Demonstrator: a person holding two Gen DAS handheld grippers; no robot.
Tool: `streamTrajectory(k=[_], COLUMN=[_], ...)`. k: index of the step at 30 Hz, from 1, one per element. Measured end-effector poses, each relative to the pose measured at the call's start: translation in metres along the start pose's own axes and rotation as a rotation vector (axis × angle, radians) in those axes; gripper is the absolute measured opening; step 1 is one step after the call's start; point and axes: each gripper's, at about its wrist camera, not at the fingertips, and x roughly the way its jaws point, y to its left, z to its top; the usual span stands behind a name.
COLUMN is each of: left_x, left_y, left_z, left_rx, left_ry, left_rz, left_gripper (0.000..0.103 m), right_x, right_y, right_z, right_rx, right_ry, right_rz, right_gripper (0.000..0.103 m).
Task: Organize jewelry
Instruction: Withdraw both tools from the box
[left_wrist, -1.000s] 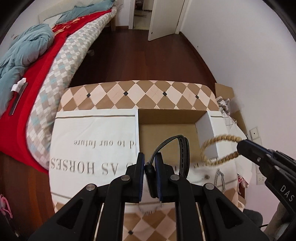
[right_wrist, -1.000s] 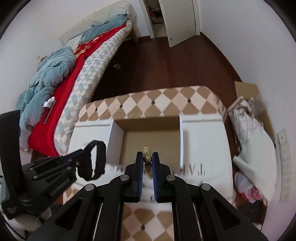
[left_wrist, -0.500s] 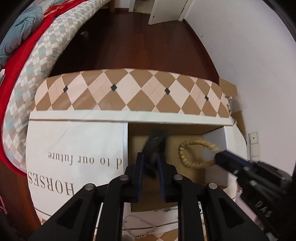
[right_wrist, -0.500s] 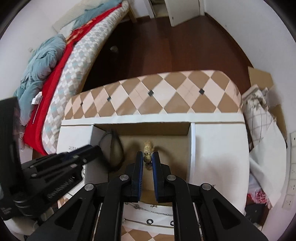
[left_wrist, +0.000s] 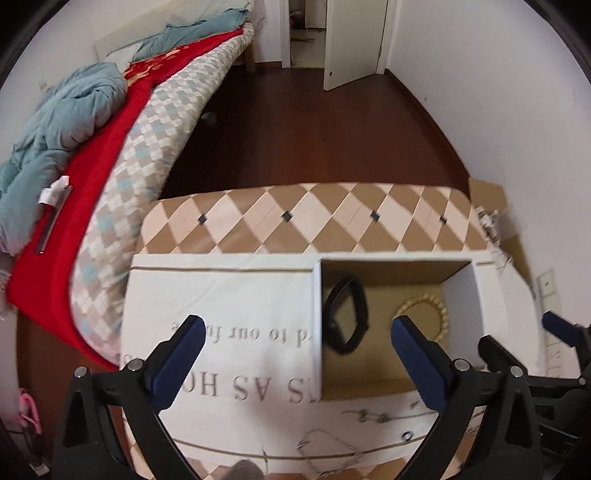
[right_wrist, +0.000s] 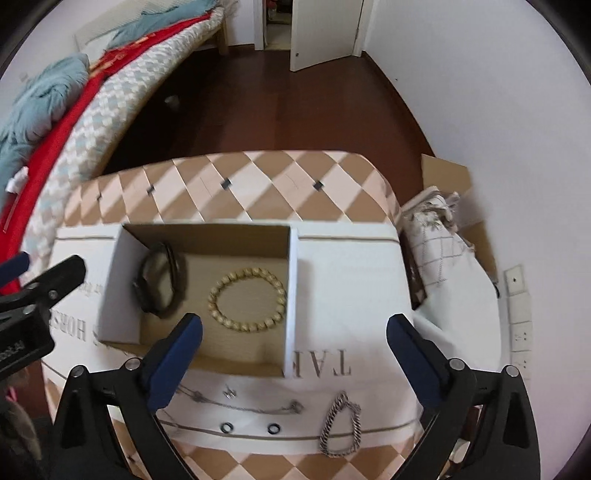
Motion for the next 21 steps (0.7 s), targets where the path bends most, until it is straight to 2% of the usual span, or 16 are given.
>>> streamTrajectory(k=[8, 13, 21], left_x=[-0.002, -0.012, -0.054], left_y=[-0.002, 0.0, 0.002], left_z=[-0.025, -0.033, -0.049], left_rx=[0.028, 0.018, 0.014], left_ry=[0.007, 0.0, -0.078], left_rz=[0.065, 0.064, 0.096], left_gripper=[0.102, 0.102, 0.102], right_x=[-0.003, -0.014, -0.054], right_y=[-0.002, -0.002, -0.002], right_z=[-0.019, -0.023, -0.036], right_rx=[0.013, 0.016, 0.014], right_ry=[-0.015, -0.026, -0.082], right_rz=[-0.032, -0.03, -0.022], right_gripper=[0.103, 0.103, 0.103])
